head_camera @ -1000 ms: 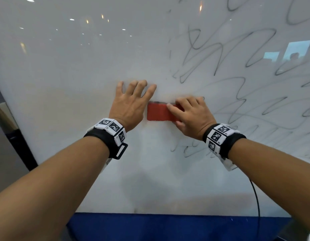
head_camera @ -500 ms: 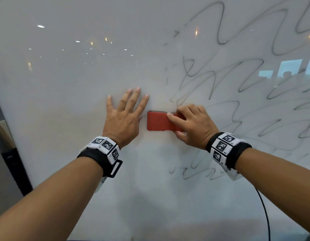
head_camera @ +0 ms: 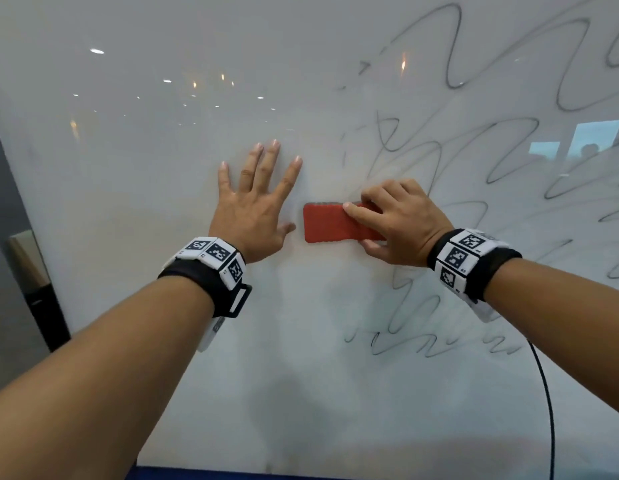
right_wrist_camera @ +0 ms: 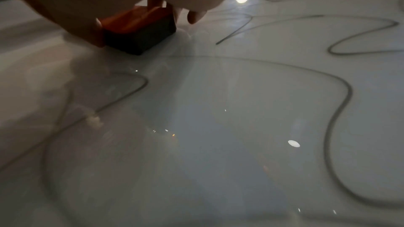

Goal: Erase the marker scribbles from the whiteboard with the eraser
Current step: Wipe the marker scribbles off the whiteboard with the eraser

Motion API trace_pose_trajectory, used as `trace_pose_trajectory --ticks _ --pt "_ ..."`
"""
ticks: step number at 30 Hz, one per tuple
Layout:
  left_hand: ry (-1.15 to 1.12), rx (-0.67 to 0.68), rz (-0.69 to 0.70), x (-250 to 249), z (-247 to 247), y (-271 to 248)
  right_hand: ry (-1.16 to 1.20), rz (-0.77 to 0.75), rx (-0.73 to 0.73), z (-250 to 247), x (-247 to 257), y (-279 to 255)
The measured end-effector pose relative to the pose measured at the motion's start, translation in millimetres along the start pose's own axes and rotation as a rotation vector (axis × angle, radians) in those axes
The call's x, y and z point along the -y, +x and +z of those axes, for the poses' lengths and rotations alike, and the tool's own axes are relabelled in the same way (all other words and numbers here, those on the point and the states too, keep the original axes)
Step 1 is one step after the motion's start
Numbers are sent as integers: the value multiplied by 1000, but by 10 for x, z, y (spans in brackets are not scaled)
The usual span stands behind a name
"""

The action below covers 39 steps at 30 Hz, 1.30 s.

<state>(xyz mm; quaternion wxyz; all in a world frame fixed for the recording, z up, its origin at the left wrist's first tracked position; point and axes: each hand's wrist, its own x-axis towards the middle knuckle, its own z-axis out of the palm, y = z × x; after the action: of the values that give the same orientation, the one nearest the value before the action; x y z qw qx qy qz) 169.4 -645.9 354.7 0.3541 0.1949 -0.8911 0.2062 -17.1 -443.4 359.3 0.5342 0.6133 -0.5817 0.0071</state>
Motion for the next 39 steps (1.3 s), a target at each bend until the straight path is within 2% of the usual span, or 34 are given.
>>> trace_pose_trajectory --ticks 5,10,16,20,22,27,32,33,36,37,39 --pt "8 -97 -3 13 -6 16 4 163 -53 -83 -91 157" --pt "3 -202 73 41 -72 141 21 55 52 -56 -39 130" --pt "-22 -92 54 49 -196 288 -12 217 -13 -191 -223 307" --pt "-4 -137 44 109 -234 330 -17 53 36 -132 -192 241" --pt "2 -118 24 137 -273 386 -56 16 38 -181 -303 292" --pt "-43 -58 -22 72 -365 535 -61 238 -64 -237 -367 449" --pt "-64 -58 -44 32 -377 563 -109 55 -10 -272 -457 467" --pt "-62 -57 -45 34 -368 561 -115 89 -23 -305 -528 511" --pt "-65 -77 -43 37 -352 559 -66 320 -121 -373 -623 630" --pt "-66 -79 -42 38 -349 558 -58 342 -135 -367 -591 647" --pt "-61 -75 -41 35 -349 553 -65 241 -106 -308 -503 626"
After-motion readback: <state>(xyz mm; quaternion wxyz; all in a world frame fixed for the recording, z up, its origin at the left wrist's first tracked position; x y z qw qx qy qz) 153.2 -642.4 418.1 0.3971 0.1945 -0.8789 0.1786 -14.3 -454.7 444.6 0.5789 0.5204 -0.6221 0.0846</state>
